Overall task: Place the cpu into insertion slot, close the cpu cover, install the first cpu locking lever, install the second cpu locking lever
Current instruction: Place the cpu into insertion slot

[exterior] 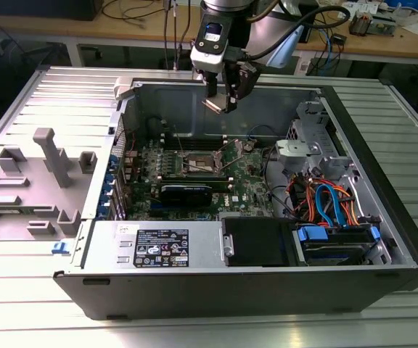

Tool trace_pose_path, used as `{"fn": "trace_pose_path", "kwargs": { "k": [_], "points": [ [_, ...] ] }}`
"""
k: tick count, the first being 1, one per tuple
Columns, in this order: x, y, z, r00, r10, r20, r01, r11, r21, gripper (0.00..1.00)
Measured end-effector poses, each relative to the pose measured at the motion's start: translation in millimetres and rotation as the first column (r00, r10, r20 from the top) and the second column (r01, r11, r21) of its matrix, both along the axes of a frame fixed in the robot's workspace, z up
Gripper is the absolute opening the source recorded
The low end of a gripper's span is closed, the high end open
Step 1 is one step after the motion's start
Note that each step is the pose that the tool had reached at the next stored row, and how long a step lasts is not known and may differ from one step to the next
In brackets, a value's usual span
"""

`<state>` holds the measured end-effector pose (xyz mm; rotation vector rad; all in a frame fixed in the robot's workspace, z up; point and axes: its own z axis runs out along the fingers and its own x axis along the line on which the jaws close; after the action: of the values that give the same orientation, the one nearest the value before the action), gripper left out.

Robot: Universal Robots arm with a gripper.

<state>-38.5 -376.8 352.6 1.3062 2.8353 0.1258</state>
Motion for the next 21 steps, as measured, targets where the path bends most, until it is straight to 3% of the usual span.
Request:
{"fn": "trace_pose_path", "kwargs": {
  "k": [7,9,14,21],
  "points": [
    [0.0,0.0,-0.5,0.9989,-0.047,0.0000,0.047,0.9989,0.0000,0.54],
    [0.0,0.0,-1.0,0.9959,-0.090,0.0000,0.090,0.9959,0.0000,0.54],
    [0.0,-0.1,-2.0,0.9897,-0.143,0.0000,0.143,0.9897,-0.0002,0.54],
    [0.0,-0.5,-2.6,0.9873,-0.159,0.0000,0.159,0.9873,-0.0001,0.54]
  ]
}}
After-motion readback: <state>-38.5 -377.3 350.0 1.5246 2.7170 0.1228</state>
